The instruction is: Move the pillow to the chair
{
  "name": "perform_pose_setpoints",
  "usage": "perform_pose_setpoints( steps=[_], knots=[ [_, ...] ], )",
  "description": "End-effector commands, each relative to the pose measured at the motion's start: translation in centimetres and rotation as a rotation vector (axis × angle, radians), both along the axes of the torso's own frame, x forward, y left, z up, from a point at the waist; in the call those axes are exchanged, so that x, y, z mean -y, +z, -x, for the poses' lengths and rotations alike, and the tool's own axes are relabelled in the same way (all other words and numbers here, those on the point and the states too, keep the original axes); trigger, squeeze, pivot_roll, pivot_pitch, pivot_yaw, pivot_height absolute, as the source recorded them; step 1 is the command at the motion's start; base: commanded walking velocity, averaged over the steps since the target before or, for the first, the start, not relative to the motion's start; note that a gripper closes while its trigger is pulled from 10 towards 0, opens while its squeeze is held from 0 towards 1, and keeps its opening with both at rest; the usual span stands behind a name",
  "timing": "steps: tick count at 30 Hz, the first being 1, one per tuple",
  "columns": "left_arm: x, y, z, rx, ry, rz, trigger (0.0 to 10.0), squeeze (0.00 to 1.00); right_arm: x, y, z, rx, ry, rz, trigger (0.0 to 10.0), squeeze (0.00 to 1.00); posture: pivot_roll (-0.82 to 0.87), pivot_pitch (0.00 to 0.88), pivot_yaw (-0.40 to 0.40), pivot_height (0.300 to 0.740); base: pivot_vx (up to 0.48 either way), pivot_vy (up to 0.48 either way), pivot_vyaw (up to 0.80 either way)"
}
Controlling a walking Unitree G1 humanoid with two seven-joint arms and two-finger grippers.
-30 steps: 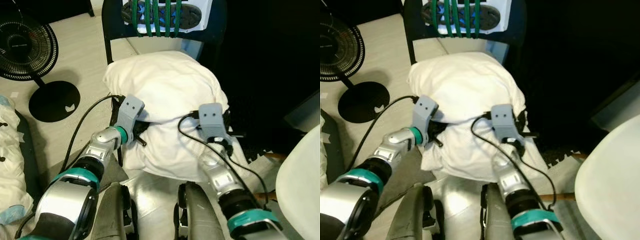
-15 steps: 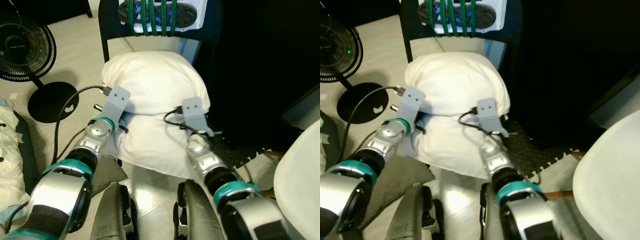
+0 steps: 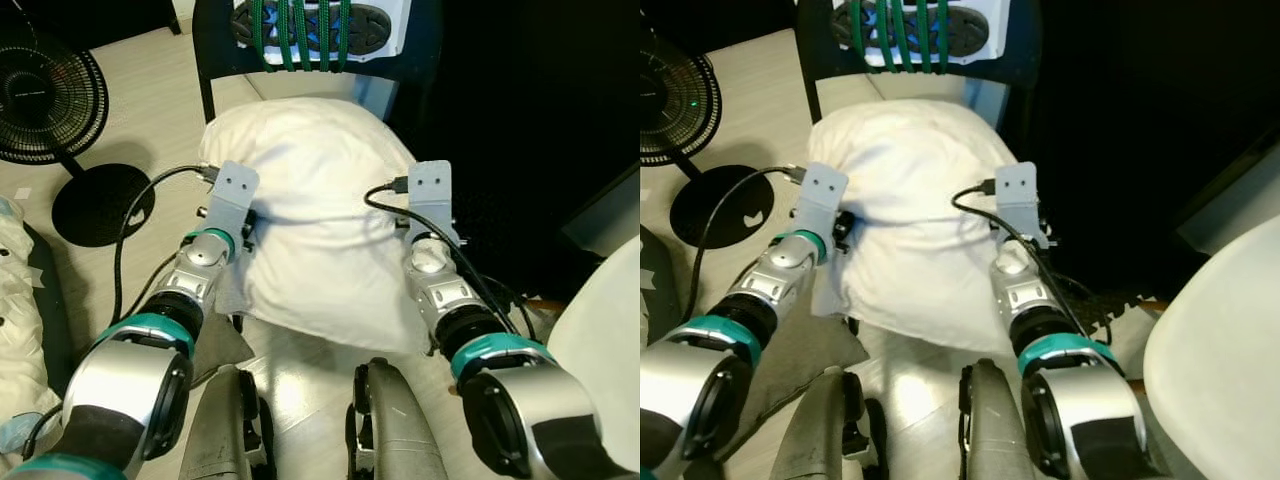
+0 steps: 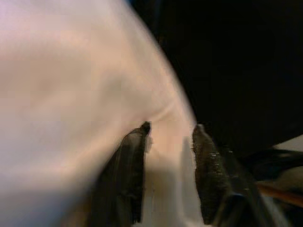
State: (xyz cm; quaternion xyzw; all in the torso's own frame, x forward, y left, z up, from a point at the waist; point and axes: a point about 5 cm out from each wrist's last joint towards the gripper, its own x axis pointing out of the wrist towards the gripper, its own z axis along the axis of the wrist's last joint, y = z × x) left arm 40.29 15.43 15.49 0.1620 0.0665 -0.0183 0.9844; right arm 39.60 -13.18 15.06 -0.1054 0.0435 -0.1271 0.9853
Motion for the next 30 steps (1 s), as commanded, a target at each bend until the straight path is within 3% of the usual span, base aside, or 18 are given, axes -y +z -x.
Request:
perform_pose_setpoints(
  steps=[1, 6, 7, 8, 9, 10, 12, 13, 15, 17, 20, 21, 22, 25, 29, 30],
  knots=[
    [-2.9, -1.2, 0.7, -0.017, 0.098, -0.010, 10.0, 1.00, -0.9, -2.2, 1.0, -0.036, 0.105, -0.112, 10.0, 1.00, -0.10, 0.245, 0.085, 0.632, 0.000, 0.000, 0.00],
    [-3.6, -1.3, 0.9, -0.013, 0.116, -0.010, 10.0, 1.00, -0.6, -2.4, 1.2, -0.011, 0.098, -0.124, 10.0, 1.00, -0.09, 0.228, 0.082, 0.632, 0.000, 0.000, 0.00],
    [-4.1, -1.3, 1.0, -0.005, 0.127, 0.028, 10.0, 1.00, 0.1, -2.5, 1.6, 0.027, 0.045, -0.123, 10.0, 0.93, -0.08, 0.211, 0.080, 0.632, 0.000, 0.000, 0.00],
    [-4.4, -1.2, 1.1, 0.012, 0.103, 0.121, 10.0, 0.00, 1.3, -2.4, 2.4, 0.102, 0.009, -0.127, 10.0, 0.00, -0.07, 0.169, 0.086, 0.632, 0.000, 0.000, 0.00],
    [-4.7, -1.1, 1.1, 0.029, 0.085, 0.186, 10.0, 0.00, 2.0, -2.3, 3.1, 0.154, -0.012, -0.128, 10.0, 0.00, -0.07, 0.169, 0.086, 0.632, 0.000, 0.000, 0.00],
    [-4.7, -1.1, 1.1, 0.029, 0.085, 0.186, 10.0, 0.00, 2.0, -2.3, 3.1, 0.154, -0.012, -0.128, 10.0, 0.00, -0.07, 0.169, 0.086, 0.632, 0.000, 0.000, 0.00],
    [-5.3, -0.7, 1.3, 0.077, 0.068, 0.273, 10.0, 0.00, 2.9, -2.0, 4.3, 0.223, -0.010, -0.137, 10.0, 0.00, -0.06, 0.143, 0.089, 0.632, 0.000, 0.000, 0.00],
    [-5.3, -0.7, 1.3, 0.077, 0.068, 0.273, 10.0, 0.00, 2.9, -2.0, 4.3, 0.223, -0.010, -0.137, 10.0, 0.00, -0.06, 0.143, 0.089, 0.632, 0.000, 0.000, 0.00],
    [-5.6, -0.2, 1.8, 0.184, 0.059, 0.302, 10.0, 0.00, 3.8, -0.7, 5.9, 0.316, 0.016, -0.152, 10.0, 0.00, -0.04, 0.116, 0.074, 0.632, 0.000, 0.000, 0.00],
    [-5.6, 0.0, 2.1, 0.222, 0.058, 0.308, 10.0, 0.00, 4.2, -0.1, 6.6, 0.353, 0.028, -0.156, 10.0, 0.00, -0.04, 0.113, 0.071, 0.632, 0.000, 0.000, 0.00],
    [-4.5, -1.3, 2.9, 0.221, 0.097, 0.321, 10.0, 0.00, 4.8, 0.6, 7.6, 0.372, 0.023, -0.126, 10.0, 0.00, -0.04, 0.106, 0.069, 0.632, 0.000, 0.000, 0.00],
    [-3.2, -2.4, 3.8, 0.212, 0.091, 0.321, 10.0, 0.00, 4.2, 1.0, 7.8, 0.375, 0.060, -0.084, 10.0, 0.00, -0.05, 0.093, 0.062, 0.632, 0.000, 0.000, 0.00],
    [-3.2, -2.4, 3.8, 0.212, 0.091, 0.321, 10.0, 0.00, 4.2, 1.0, 7.8, 0.375, 0.060, -0.084, 10.0, 0.00, -0.05, 0.093, 0.062, 0.632, 0.000, 0.000, 0.00],
    [-1.0, -3.8, 5.5, 0.207, 0.066, 0.355, 10.0, 0.00, 2.3, 1.4, 8.5, 0.382, 0.189, -0.033, 10.0, 0.00, -0.04, 0.085, 0.048, 0.632, 0.000, 0.000, 0.00],
    [-0.3, -4.1, 5.9, 0.201, 0.046, 0.343, 10.0, 0.00, 1.5, 1.0, 8.7, 0.363, 0.245, -0.050, 10.0, 0.00, -0.03, 0.080, 0.035, 0.632, 0.000, 0.000, 0.00],
    [0.9, -4.2, 6.4, 0.202, 0.005, 0.319, 10.0, 0.00, 0.6, 0.2, 8.8, 0.322, 0.293, -0.073, 10.0, 0.00, -0.02, 0.072, 0.017, 0.632, 0.000, 0.000, 0.00]
  ],
)
